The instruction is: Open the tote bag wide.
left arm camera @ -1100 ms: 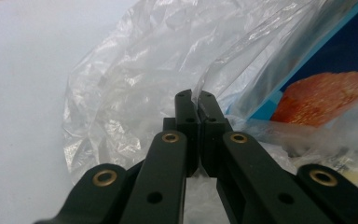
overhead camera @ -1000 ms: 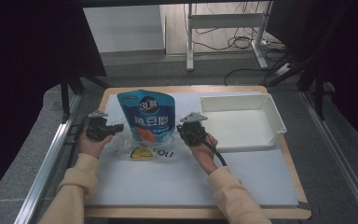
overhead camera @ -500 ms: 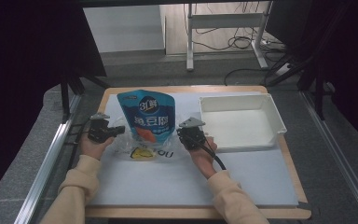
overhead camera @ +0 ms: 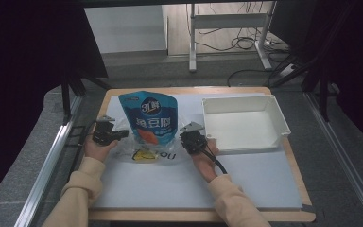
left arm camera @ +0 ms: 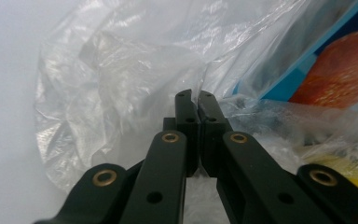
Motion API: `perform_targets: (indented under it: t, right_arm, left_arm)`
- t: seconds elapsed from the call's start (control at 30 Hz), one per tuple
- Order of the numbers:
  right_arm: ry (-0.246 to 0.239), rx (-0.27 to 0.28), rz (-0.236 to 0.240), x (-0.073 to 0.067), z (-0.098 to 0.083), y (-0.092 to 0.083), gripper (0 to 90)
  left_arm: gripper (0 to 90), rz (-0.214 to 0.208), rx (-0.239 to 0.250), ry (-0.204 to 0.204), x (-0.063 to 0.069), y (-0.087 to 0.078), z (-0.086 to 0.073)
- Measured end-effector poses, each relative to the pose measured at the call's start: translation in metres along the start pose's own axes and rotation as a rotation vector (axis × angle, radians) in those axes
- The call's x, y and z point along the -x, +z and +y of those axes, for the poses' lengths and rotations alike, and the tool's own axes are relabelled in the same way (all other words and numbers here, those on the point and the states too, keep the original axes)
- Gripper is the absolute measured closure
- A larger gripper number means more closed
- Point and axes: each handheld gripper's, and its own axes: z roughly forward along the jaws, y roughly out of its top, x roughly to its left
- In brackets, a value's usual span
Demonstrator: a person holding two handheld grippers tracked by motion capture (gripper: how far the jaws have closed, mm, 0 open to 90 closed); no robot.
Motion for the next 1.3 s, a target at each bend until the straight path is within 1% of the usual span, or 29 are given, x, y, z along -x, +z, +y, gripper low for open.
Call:
perform_targets:
  t: [0.17,0.27,0.37,0.5,0.57,0.63,0.8,0.93,1.1,1.3]
  right_arm:
    - [0.009,-0.013,0.010,0.001,-0.003,0.002,88.9]
    - [0.019,-0.025,0.014,0.002,-0.004,0.004,89.0]
    - [0.023,-0.038,0.016,0.003,-0.006,0.006,89.0]
    - [0.030,-0.056,0.019,0.003,-0.008,0.009,89.0]
    - [0.033,-0.063,0.019,0.003,-0.009,0.009,89.0]
    - [0.033,-0.066,0.021,0.004,-0.010,0.010,88.9]
    - [0.041,-0.077,0.021,0.004,-0.011,0.011,88.9]
    - [0.043,-0.084,0.023,0.005,-0.013,0.012,89.0]
    - [0.046,-0.079,0.023,0.006,-0.014,0.012,89.0]
    - [0.065,-0.064,0.031,0.007,-0.016,0.010,88.3]
  left_arm:
    - [90.0,0.001,-0.024,0.007,0.000,0.008,-0.001]
    - [90.0,0.003,-0.041,0.003,0.000,0.012,-0.002]
    - [90.0,0.006,-0.056,-0.005,-0.001,0.017,-0.004]
    - [90.0,0.007,-0.075,-0.026,-0.005,0.025,-0.009]
    - [90.0,-0.014,-0.063,-0.051,-0.008,0.026,-0.011]
    - [90.0,-0.018,-0.059,-0.063,-0.009,0.026,-0.012]
    - [90.0,-0.011,-0.060,-0.054,-0.008,0.025,-0.013]
    - [90.0,-0.011,-0.060,-0.056,-0.008,0.025,-0.013]
    - [90.0,-0.007,-0.056,-0.053,-0.007,0.025,-0.014]
    - [89.6,-0.010,-0.053,-0.055,-0.005,0.026,-0.014]
